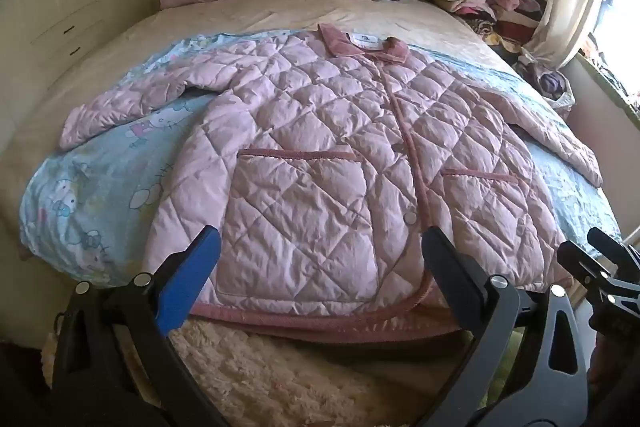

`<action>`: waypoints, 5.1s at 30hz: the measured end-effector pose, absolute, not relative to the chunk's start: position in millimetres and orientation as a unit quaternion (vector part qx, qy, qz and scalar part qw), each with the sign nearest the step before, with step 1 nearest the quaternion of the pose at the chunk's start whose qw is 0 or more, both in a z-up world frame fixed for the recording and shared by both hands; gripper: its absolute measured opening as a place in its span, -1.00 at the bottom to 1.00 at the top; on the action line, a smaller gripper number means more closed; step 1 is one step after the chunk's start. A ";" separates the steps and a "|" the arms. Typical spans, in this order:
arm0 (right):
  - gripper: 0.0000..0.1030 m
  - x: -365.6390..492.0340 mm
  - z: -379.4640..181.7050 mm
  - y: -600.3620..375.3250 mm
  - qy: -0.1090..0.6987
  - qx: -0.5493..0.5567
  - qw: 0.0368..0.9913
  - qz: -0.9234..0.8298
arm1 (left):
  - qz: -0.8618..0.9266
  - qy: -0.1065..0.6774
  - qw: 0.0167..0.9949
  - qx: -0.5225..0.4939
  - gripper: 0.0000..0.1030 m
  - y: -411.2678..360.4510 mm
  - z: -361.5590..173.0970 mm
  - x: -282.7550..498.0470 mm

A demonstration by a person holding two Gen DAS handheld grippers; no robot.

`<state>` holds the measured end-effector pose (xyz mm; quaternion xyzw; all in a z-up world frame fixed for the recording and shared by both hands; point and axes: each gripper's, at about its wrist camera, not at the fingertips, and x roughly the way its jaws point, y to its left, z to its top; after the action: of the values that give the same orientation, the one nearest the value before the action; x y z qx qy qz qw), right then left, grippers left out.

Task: Fold large clothes

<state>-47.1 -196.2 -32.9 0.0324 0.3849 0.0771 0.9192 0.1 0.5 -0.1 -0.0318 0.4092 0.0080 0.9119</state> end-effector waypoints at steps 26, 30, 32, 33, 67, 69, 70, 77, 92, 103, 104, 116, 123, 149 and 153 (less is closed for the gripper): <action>0.92 -47.7 -32.3 -190.5 0.380 0.027 0.921 0.079 | 0.005 0.410 0.911 -0.036 0.83 -4.0 -3.9 -0.6; 0.92 -48.4 -32.5 -190.4 0.379 0.026 0.922 0.079 | 0.006 0.410 0.911 -0.035 0.83 -4.2 -4.0 -0.5; 0.92 -48.3 -32.4 -190.2 0.379 0.025 0.922 0.079 | 0.005 0.410 0.912 -0.036 0.83 -4.1 -4.1 -0.8; 0.92 -48.1 -32.3 -190.7 0.379 0.025 0.922 0.079 | 0.005 0.410 0.911 -0.036 0.83 -4.3 -4.3 -0.7; 0.92 -48.5 -33.0 -185.8 0.377 0.016 0.923 0.080 | 0.007 0.409 0.912 -0.035 0.83 -5.3 -3.9 -1.6; 0.92 -47.4 -30.8 -186.0 0.374 0.016 0.923 0.082 | 0.006 0.409 0.912 -0.033 0.83 -4.6 -3.7 -1.5; 0.92 -45.8 -30.1 -185.9 0.374 0.016 0.923 0.085 | 0.006 0.408 0.912 -0.034 0.83 -4.4 -3.5 -1.6; 0.92 -34.0 -13.3 -189.9 0.360 0.031 0.927 0.097 | 0.012 0.404 0.914 -0.033 0.83 4.6 1.9 3.8; 0.92 4.6 40.4 -193.7 0.310 0.060 0.941 0.123 | 0.045 0.373 0.926 -0.050 0.83 61.8 51.7 44.0; 0.92 42.3 84.0 -191.9 0.281 0.092 0.945 0.144 | 0.078 0.330 0.939 -0.049 0.83 83.3 110.4 75.4; 0.92 44.5 87.1 -192.4 0.279 0.096 0.945 0.145 | 0.082 0.325 0.941 -0.051 0.83 85.1 117.5 79.6; 0.92 93.0 125.0 -211.6 0.252 0.153 0.945 0.142 | 0.081 0.292 0.951 -0.056 0.83 70.2 172.2 136.6; 0.92 119.6 133.3 -231.6 0.238 0.169 0.949 0.116 | 0.056 0.294 0.953 -0.045 0.83 36.8 178.9 176.6; 0.92 211.9 42.7 -373.5 0.295 0.261 0.918 -0.052 | 0.000 0.399 0.917 -0.014 0.83 -35.1 41.7 290.7; 0.92 218.4 21.9 -396.5 0.304 0.282 0.906 -0.085 | -0.001 0.419 0.908 -0.006 0.83 -42.7 20.5 300.6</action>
<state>218.4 -396.5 21.9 0.2816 0.3039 -0.0851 0.9062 300.6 -42.7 20.5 -0.0060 0.4186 -0.0013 0.9082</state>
